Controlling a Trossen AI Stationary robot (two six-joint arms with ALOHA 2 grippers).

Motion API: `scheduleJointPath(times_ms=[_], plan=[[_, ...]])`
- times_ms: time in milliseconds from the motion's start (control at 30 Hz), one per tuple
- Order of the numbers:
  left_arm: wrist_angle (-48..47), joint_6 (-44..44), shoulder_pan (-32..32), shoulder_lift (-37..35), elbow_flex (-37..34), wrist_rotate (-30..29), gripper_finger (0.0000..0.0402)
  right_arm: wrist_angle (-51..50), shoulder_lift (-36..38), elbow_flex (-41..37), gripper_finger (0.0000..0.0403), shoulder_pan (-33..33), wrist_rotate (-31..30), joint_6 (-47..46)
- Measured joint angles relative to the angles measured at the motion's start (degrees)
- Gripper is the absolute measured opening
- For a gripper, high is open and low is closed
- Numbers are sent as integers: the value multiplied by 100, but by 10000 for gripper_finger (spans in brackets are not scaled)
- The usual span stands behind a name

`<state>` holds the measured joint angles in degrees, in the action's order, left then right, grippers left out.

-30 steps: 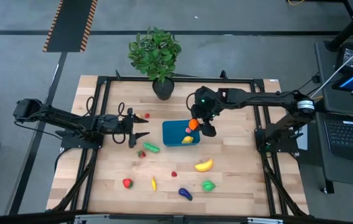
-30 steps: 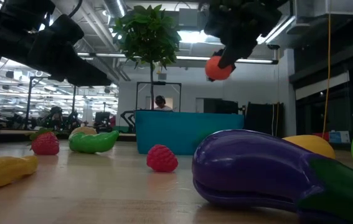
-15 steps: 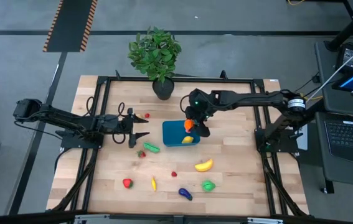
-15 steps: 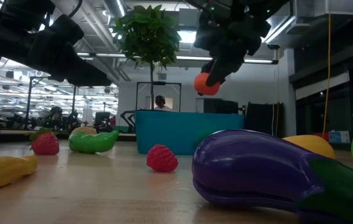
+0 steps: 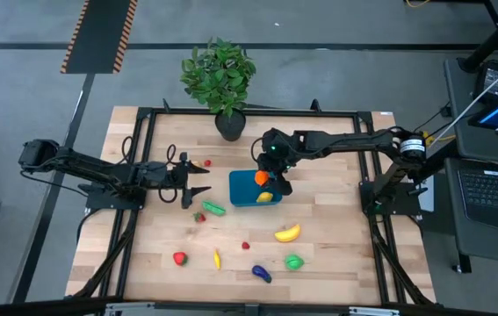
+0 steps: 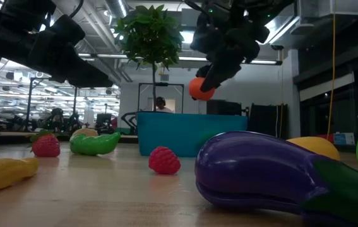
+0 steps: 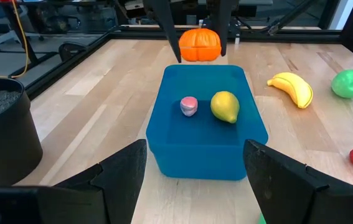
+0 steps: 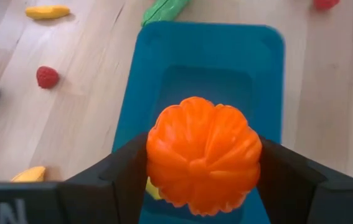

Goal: Pick and placing Produce into tupperware
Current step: Put the tangerine into the blue bin

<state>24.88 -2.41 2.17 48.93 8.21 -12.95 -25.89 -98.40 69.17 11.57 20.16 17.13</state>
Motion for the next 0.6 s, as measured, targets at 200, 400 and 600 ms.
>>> scheduleJointPath(times_ms=[200, 400, 600], plan=[[0, -5, -2, 1, 0, 0, 261, -246, -225, 369, 243, 4, -6, 24], [-11, -8, 0, 2, 0, 0, 261, -847, -675, 981, 243, 2, -15, 210], [-59, -9, 0, 0, 0, 0, 261, -1056, -1111, 1321, 243, 2, -205, 266]])
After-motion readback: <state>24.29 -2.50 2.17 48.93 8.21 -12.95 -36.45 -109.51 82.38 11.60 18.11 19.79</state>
